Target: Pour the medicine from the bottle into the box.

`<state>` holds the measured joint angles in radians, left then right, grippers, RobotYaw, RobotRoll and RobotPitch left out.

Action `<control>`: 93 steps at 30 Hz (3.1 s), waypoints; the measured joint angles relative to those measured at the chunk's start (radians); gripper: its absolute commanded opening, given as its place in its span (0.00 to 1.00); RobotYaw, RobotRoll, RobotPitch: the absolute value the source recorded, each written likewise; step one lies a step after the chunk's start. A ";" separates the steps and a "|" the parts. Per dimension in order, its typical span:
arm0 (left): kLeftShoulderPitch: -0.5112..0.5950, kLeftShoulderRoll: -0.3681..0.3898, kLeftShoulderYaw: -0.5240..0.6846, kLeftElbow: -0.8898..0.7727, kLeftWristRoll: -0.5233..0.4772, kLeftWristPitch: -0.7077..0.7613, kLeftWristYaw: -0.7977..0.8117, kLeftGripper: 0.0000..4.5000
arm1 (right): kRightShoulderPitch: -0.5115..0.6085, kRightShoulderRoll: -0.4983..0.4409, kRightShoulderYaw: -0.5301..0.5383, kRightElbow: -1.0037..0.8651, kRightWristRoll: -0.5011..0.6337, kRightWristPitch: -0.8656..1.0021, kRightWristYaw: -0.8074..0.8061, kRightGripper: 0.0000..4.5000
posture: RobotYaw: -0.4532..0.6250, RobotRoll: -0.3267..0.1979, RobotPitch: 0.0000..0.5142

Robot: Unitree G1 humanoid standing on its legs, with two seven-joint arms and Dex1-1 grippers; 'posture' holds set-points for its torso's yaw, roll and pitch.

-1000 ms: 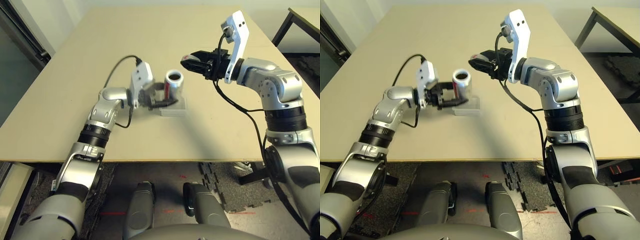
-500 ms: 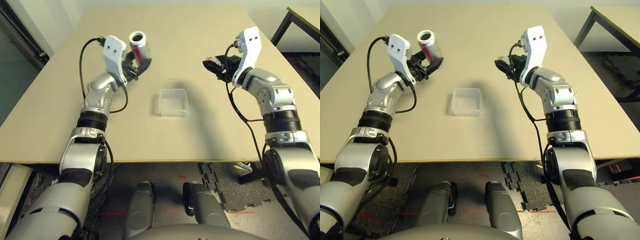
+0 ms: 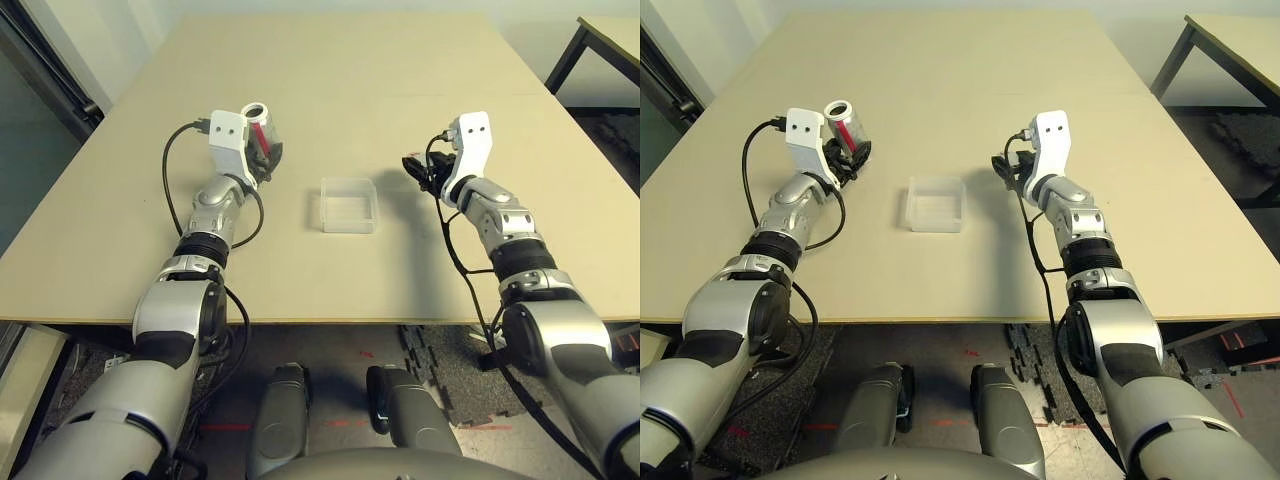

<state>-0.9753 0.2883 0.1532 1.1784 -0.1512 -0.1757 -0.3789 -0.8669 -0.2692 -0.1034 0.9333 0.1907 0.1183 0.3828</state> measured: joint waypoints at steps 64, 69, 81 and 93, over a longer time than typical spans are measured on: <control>-0.475 0.123 -1.015 0.137 1.164 -0.421 0.376 0.61 | 0.264 -0.218 0.321 -0.915 0.050 0.714 0.412 1.00 | 0.45 0.62 0.21; -0.474 0.121 -1.112 0.143 1.265 -0.442 0.473 0.61 | 0.244 -0.181 0.320 -0.845 0.037 0.673 0.385 1.00 | 0.45 0.62 0.21; -0.474 0.106 -1.174 0.165 1.341 -0.473 0.573 0.61 | 0.218 -0.174 0.316 -0.765 0.029 0.626 0.381 1.00 | 0.47 0.62 0.22; -0.474 -0.003 -1.255 0.159 1.436 -0.386 0.629 0.61 | 0.205 -0.159 0.315 -0.737 0.022 0.614 0.380 1.00 | 0.47 0.62 0.22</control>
<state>-1.4497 0.2850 -1.1015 1.3370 1.2844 -0.5615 0.2498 -0.6616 -0.4286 0.2119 0.1966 0.2124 0.7321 0.7629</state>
